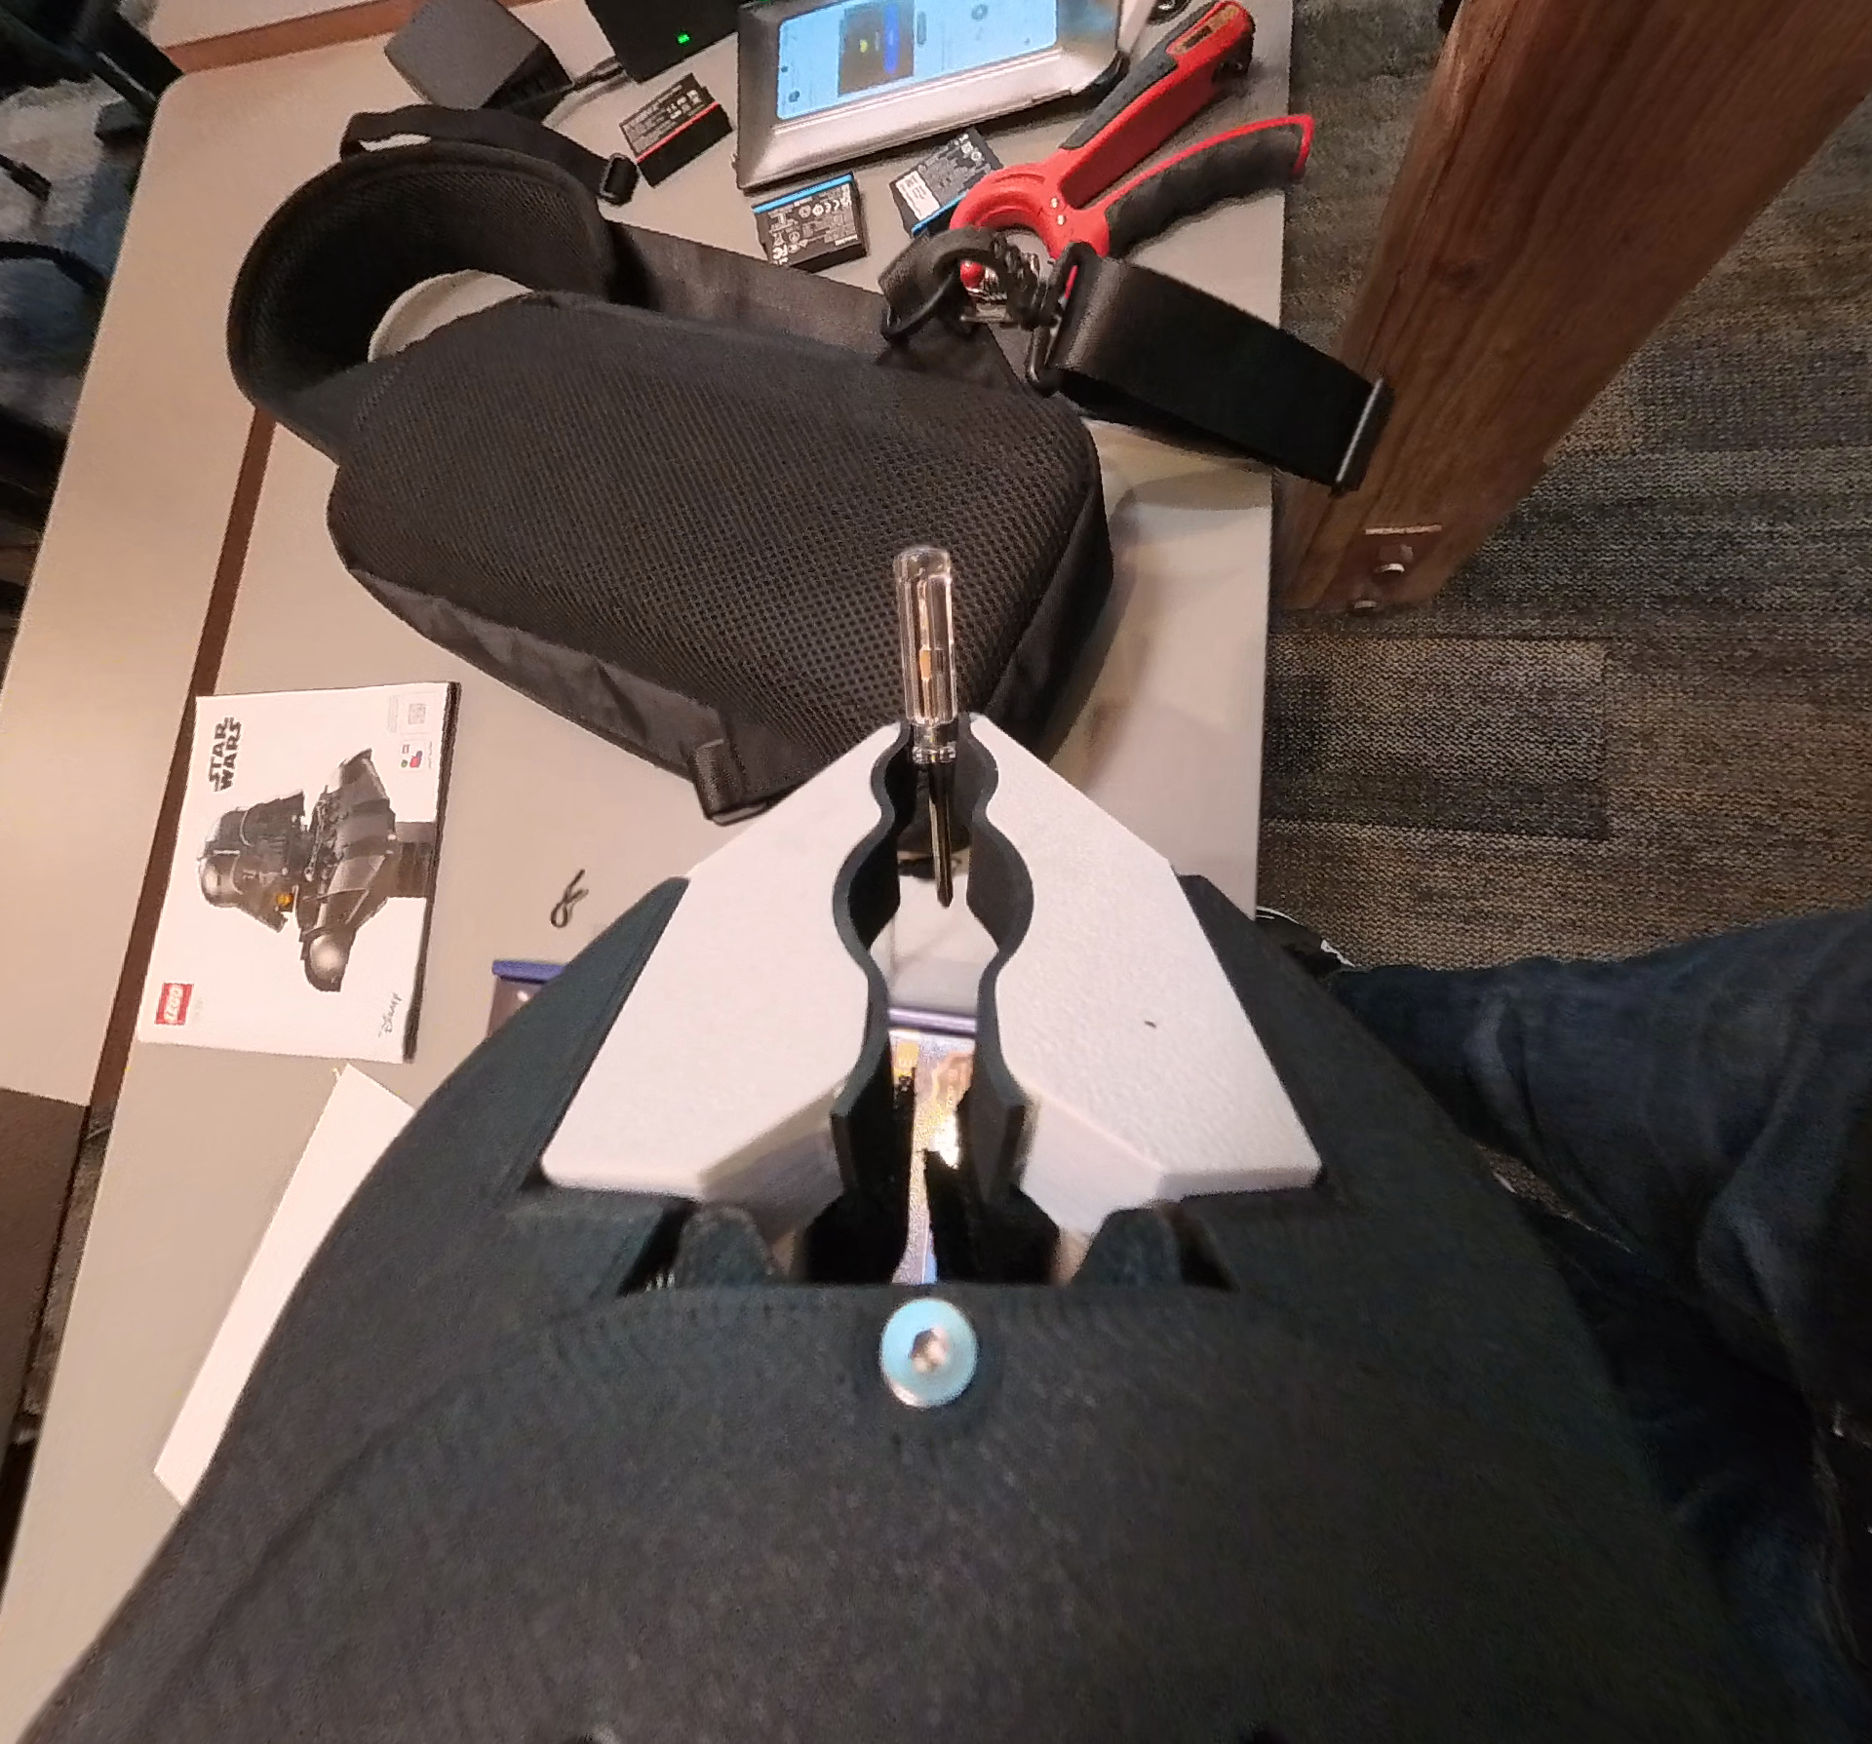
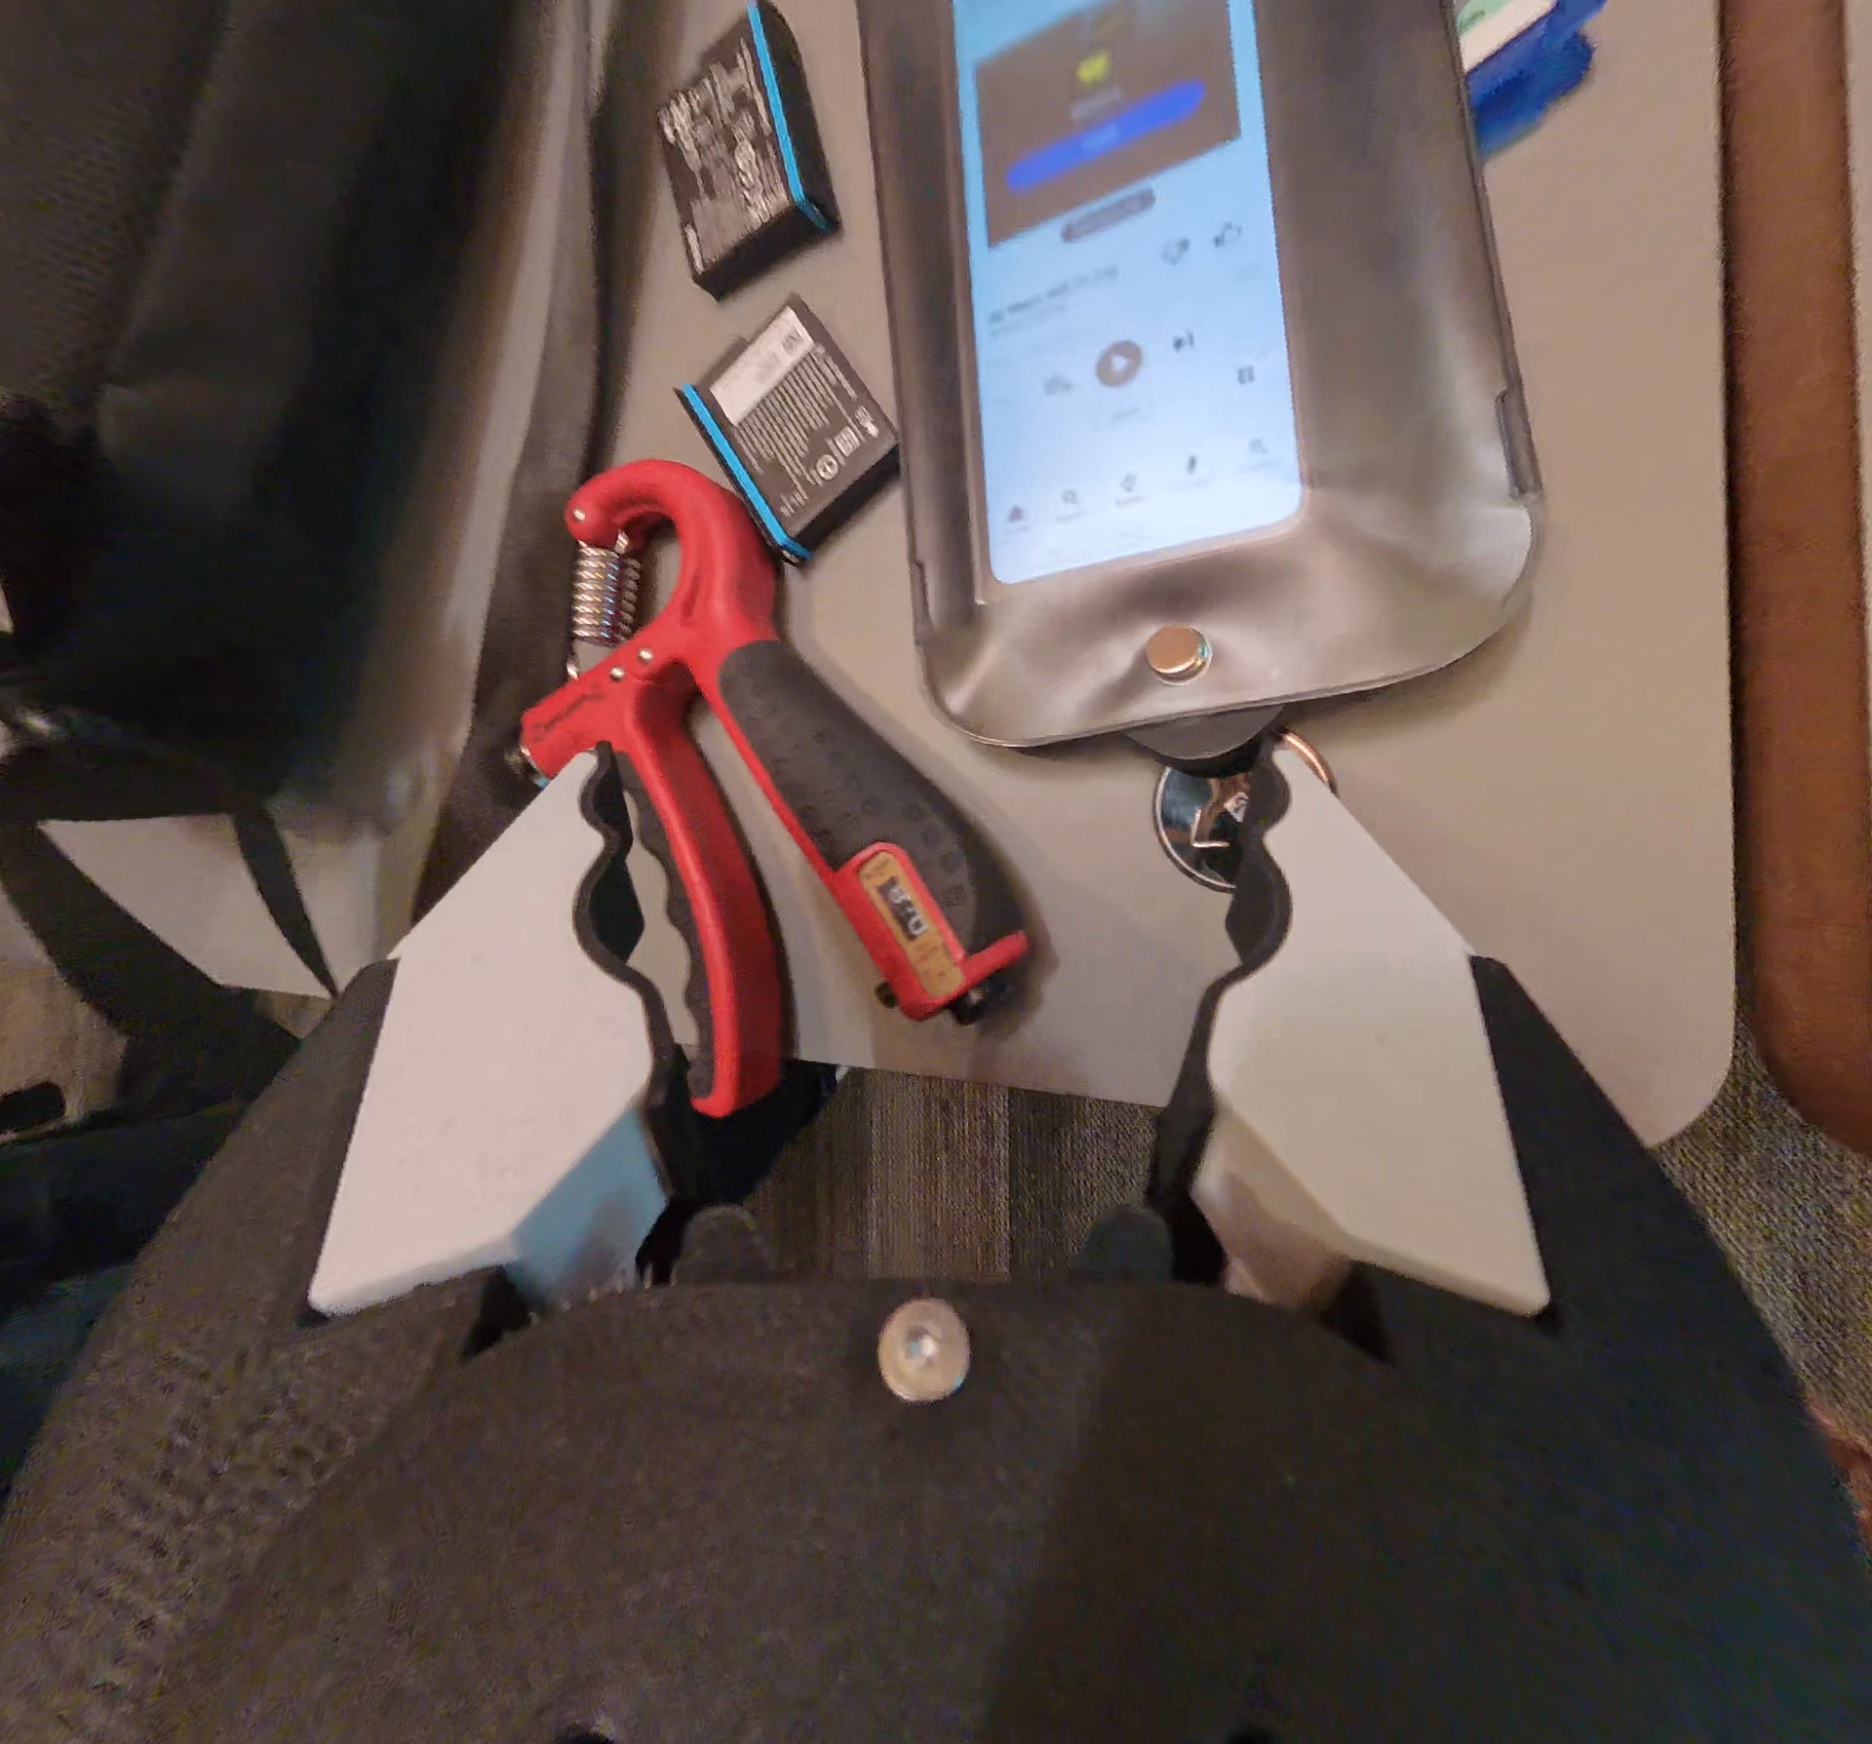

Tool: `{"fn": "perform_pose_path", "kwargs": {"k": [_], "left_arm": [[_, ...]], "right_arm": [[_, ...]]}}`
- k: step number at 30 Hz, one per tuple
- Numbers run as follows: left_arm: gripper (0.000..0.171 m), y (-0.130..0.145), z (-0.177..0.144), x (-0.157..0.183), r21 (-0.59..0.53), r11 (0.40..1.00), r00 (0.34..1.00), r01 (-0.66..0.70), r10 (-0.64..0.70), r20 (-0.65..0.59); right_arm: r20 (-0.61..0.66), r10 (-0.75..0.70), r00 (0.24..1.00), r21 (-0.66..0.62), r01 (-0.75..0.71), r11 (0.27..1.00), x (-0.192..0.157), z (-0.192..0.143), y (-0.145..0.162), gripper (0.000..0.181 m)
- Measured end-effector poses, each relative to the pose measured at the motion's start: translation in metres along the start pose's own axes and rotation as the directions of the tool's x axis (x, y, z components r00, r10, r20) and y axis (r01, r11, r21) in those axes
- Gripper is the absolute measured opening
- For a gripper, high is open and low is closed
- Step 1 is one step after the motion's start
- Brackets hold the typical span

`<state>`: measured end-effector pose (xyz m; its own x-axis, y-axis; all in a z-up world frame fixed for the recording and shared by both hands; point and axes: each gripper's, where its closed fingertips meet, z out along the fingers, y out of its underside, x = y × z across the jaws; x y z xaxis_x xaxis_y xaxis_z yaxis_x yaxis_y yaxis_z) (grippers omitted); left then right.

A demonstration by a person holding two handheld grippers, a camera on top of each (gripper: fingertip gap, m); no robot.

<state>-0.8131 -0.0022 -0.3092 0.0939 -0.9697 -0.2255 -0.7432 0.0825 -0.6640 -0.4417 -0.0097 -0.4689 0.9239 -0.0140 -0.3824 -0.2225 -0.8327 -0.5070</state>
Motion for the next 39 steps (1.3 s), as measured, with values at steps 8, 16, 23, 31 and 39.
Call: {"fn": "perform_pose_path", "kwargs": {"k": [8,16,23,31,39], "left_arm": [[0.003,-0.003,0.007,-0.008,-0.008,1.000,1.000,0.006,-0.006,-0.014],[0.003,-0.008,0.010,-0.013,0.004,1.000,1.000,0.005,-0.005,-0.027],[0.003,-0.014,0.009,-0.018,0.021,1.000,1.000,-0.004,0.004,-0.030],[0.003,-0.008,-0.001,-0.027,0.013,1.000,1.000,0.011,-0.011,-0.014],[0.003,0.000,-0.002,-0.026,-0.002,1.000,0.999,0.027,-0.027,-0.023]], "right_arm": [[-0.071,-0.045,0.996,-0.098,0.038,0.994,0.013,0.008,0.011,0.107],[-0.140,-0.163,0.977,-0.228,0.128,0.965,0.016,0.013,0.020,0.107],[-0.131,-0.132,0.983,-0.263,0.094,0.960,0.019,0.014,0.019,0.102],[-0.077,-0.018,0.997,-0.202,0.002,0.979,0.009,0.013,0.023,0.096],[-0.083,-0.029,0.996,-0.179,0.014,0.984,0.010,0.013,0.030,0.090]]}}
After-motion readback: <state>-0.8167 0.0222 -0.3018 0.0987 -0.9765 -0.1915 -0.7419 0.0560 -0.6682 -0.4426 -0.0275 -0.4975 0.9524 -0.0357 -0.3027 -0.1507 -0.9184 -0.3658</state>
